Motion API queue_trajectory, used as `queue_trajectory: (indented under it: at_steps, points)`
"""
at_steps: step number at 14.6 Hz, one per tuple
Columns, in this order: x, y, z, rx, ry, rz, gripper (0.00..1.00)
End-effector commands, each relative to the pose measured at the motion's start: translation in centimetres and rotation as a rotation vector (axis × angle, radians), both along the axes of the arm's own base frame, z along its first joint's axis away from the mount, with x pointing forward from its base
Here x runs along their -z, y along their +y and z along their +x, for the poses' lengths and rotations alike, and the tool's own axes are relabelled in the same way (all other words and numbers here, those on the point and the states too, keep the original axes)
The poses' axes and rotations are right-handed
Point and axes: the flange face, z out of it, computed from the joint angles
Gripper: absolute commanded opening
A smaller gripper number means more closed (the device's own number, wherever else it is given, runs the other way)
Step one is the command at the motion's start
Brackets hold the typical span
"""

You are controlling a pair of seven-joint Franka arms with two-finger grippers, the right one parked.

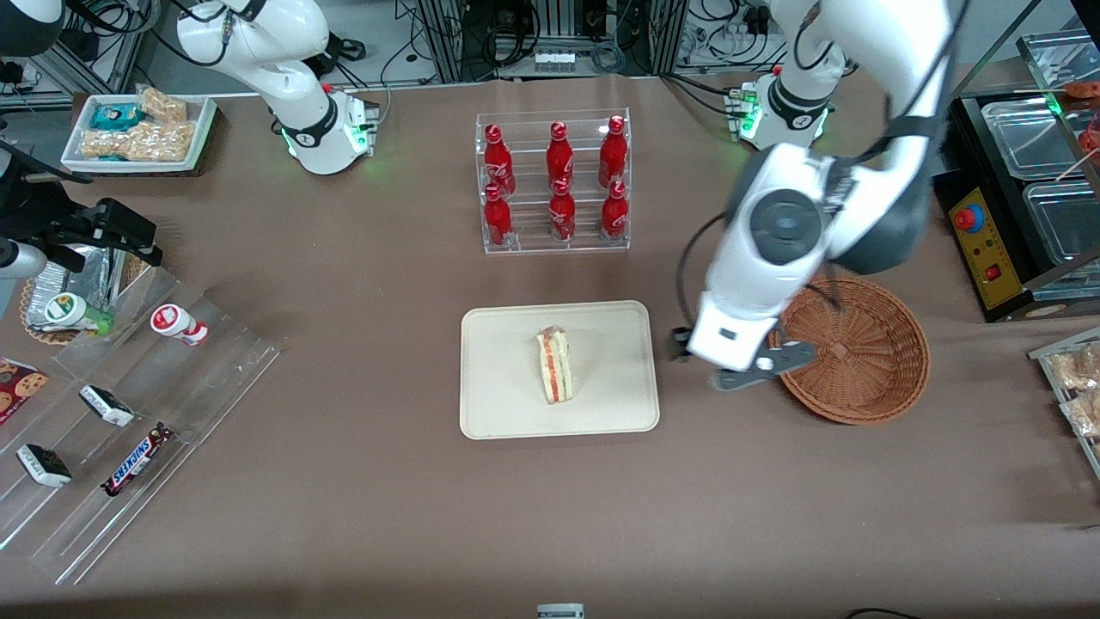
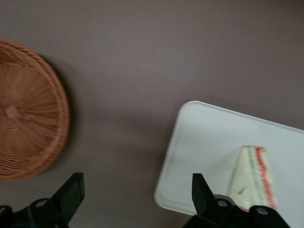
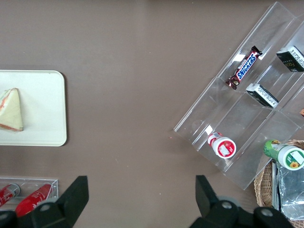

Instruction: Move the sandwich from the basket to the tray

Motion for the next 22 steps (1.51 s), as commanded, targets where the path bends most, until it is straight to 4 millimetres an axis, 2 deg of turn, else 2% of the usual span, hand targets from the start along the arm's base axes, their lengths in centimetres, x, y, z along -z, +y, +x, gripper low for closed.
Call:
queue_trajectory:
  at_steps: [1,3,5,7,10,13,15,22]
  points:
    - [-1.0,7.3,-1.0,0.091,0.070,-0.004,1.00]
    - [-3.1,12.8,-0.7,0.146,0.106,-0.038,1.00]
    - [-5.2,17.5,-1.3,0.192,0.130,-0.057,1.00]
    - [-7.4,20.2,-2.0,0.198,0.124,-0.062,1.00]
    - [-11.0,22.5,-3.3,0.167,0.093,-0.056,1.00]
    - [-14.6,25.9,-2.9,0.110,0.026,-0.062,1.00]
    - [-15.1,26.0,-2.6,0.105,0.014,-0.055,1.00]
    - [-15.8,27.0,-3.2,0.094,0.045,-0.048,1.00]
